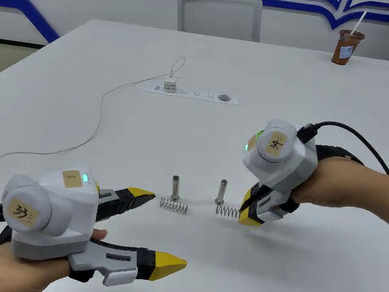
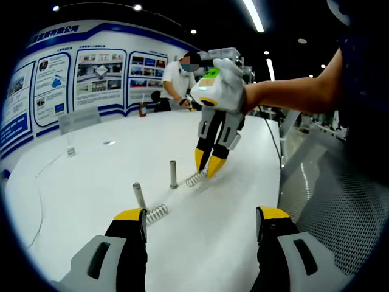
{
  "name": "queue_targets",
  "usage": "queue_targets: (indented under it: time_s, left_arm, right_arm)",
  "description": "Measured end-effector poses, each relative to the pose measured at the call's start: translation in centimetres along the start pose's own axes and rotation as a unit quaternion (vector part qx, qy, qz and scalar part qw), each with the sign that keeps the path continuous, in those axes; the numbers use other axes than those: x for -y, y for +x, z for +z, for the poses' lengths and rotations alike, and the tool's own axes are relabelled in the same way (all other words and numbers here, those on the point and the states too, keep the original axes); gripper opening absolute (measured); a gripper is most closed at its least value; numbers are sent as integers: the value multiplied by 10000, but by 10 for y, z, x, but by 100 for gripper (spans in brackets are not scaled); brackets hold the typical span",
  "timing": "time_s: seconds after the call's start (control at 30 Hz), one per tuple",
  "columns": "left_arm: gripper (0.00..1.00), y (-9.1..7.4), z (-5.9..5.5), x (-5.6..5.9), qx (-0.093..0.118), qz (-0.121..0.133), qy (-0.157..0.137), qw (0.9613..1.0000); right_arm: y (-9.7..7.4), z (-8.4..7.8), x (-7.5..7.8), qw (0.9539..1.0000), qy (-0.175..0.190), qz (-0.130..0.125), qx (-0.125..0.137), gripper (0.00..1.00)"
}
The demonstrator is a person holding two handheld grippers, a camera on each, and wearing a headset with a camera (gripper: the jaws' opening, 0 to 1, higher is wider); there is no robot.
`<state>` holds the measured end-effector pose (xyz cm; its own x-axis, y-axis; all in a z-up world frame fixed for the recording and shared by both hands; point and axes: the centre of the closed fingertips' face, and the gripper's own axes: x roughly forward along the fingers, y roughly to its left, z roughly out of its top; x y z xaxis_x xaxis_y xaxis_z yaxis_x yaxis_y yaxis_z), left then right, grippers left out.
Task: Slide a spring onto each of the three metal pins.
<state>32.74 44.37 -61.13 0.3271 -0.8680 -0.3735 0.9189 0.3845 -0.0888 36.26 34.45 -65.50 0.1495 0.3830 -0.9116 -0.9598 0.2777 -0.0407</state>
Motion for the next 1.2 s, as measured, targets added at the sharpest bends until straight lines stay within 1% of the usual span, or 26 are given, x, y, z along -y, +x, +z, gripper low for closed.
queue_targets:
  time_s: [0.13,0.23,0.37,0.47,0.63,0.7,0.8,0.87,0.97,1.1,1.2]
  left_arm:
    - [70,7,5,3,36,-184,45,9998]
    - [64,12,9,8,50,-342,116,9993]
    - [61,20,10,11,-15,-474,226,9986]
    - [56,24,11,14,-56,-604,310,9977]
    - [50,29,10,16,-118,-720,391,9966]
    - [46,30,10,15,-113,-742,400,9964]
    - [40,33,11,13,-93,-764,320,9965]
    - [39,34,12,13,-65,-775,293,9965]
    - [36,36,14,16,-58,-839,320,9959]
    - [27,38,15,22,-56,-945,442,9945]
    - [25,38,16,25,-50,-991,488,9939]
  right_arm:
    - [-12,7,-13,9999,-103,61,116,12]
    - [-16,11,-20,9996,-177,118,184,12]
    - [-21,17,-26,9992,-301,141,226,12]
    - [-24,22,-31,9987,-391,184,261,12]
    - [-24,26,-36,9979,-531,258,271,12]
    - [-23,28,-37,9976,-568,290,280,12]
    - [-22,30,-40,9970,-637,326,296,12]
    - [-22,31,-42,9967,-678,346,292,12]
    - [-22,33,-42,9961,-754,341,303,12]
    - [-23,36,-45,9949,-872,372,330,12]
    - [-22,37,-47,9940,-978,372,315,12]
